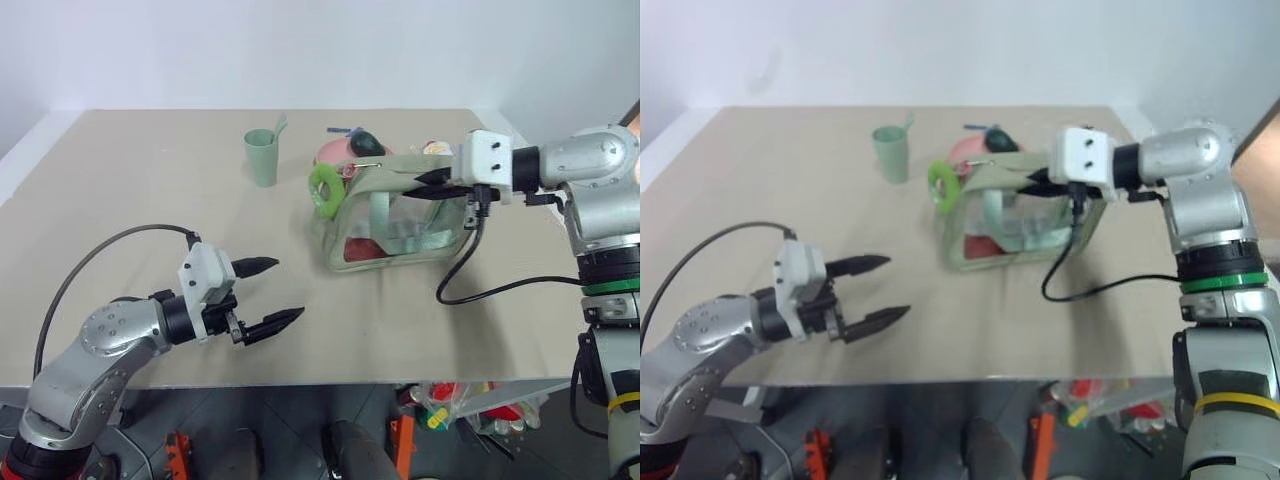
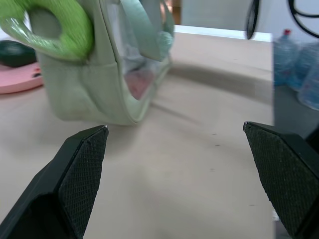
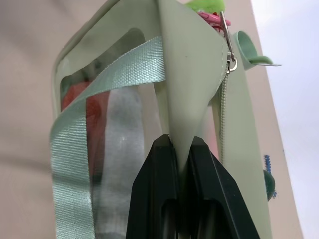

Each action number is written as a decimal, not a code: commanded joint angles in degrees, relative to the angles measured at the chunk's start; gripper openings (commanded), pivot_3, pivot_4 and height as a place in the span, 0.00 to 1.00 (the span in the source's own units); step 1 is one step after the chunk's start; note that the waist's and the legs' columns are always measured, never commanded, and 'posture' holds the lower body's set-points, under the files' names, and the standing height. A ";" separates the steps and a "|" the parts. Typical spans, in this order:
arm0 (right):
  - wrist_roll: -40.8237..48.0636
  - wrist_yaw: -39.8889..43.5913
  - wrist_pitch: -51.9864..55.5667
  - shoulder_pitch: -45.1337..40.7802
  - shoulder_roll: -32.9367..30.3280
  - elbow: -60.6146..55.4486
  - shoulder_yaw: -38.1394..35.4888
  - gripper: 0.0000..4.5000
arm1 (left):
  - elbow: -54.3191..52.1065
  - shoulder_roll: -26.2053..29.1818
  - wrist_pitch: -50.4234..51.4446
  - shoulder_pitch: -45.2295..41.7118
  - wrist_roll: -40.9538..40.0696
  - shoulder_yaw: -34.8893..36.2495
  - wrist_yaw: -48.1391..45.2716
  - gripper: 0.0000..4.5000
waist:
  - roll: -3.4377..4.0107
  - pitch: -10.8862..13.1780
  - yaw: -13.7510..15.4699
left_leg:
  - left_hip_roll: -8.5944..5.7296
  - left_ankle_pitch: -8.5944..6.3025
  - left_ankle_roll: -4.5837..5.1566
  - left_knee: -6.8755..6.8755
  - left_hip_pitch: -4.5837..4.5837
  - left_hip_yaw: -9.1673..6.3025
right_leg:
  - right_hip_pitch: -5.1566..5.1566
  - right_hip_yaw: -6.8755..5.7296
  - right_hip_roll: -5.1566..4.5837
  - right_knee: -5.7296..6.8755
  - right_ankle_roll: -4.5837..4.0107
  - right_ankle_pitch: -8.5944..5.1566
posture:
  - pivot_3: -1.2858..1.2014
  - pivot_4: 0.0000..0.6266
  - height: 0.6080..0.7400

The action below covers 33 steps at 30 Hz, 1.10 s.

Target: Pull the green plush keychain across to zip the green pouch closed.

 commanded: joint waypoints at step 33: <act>8.41 -11.90 37.95 -5.29 6.57 -16.21 -11.13 0.99 | 0.34 -1.75 -0.60 -3.08 -3.30 2.54 1.94 1.00 | -0.02 -0.01 0.18 | 0.02 0.02 -0.04 0.10 -0.57 -0.11 | -0.42 -0.18 0.01 0.05 0.17 0.16 | 0.52 0.24 1.00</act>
